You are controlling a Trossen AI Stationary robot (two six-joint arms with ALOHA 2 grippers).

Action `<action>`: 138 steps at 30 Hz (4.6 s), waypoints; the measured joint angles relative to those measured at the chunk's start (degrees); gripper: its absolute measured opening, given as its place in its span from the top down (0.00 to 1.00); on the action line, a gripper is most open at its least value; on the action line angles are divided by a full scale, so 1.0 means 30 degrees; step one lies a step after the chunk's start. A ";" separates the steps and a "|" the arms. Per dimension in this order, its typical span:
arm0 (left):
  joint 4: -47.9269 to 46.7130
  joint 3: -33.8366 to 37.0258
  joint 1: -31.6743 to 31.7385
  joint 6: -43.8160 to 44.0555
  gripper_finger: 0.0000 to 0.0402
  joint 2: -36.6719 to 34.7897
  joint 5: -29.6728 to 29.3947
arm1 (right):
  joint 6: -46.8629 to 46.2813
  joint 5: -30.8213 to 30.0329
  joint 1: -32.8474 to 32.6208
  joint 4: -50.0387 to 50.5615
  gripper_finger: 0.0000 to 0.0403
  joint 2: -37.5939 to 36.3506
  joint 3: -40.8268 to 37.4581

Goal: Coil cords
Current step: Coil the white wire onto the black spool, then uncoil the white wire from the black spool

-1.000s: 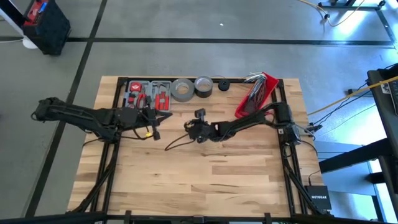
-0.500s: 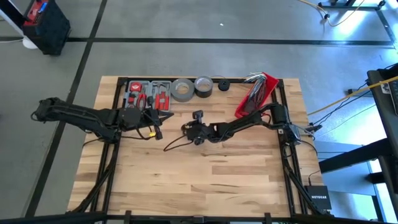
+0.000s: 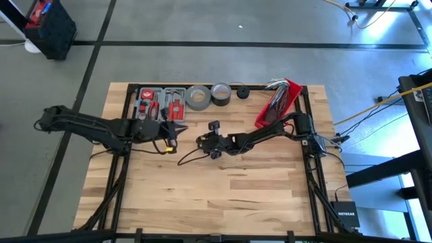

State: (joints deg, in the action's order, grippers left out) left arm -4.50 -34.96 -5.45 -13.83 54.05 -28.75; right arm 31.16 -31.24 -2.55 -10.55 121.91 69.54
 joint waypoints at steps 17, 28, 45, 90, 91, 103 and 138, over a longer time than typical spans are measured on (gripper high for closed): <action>0.0430 0.0000 -0.0601 -0.0024 0.72 0.8594 0.0009 | 0.0029 0.0452 0.0000 -0.0022 0.90 0.0000 0.0015; 0.3287 -0.0007 -0.0546 -0.0029 0.72 1.0073 0.0008 | 0.0015 0.0452 0.0000 -0.0022 0.90 0.0000 0.0018; 0.4205 -0.0022 0.0853 -0.1075 0.94 1.0495 0.1320 | 0.0000 0.0799 0.0000 -0.0066 0.90 0.0000 0.0022; -0.3510 -0.2157 -0.1747 -0.0846 1.00 -0.1446 -0.0374 | -0.3284 0.0921 -0.2294 0.4092 0.60 -1.0105 0.0029; -0.3636 -0.2143 -0.1827 -0.0831 1.00 -0.1446 -0.0625 | -0.3505 0.1348 -0.2423 0.3953 0.60 -1.0105 0.0029; -0.3269 -0.2142 -0.2069 -0.1003 1.00 -0.0893 -0.0745 | -0.4363 0.1634 -0.2353 0.1155 0.60 -0.9081 0.0022; -0.3143 -0.2142 -0.2060 -0.0972 1.00 -0.0666 -0.0743 | -0.3510 0.2778 -0.1688 0.1256 0.98 -0.8469 0.0015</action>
State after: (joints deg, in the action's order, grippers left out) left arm -13.93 -41.39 -11.63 -16.74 52.05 -30.98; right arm 20.63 -22.91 -7.61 -6.78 96.50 69.58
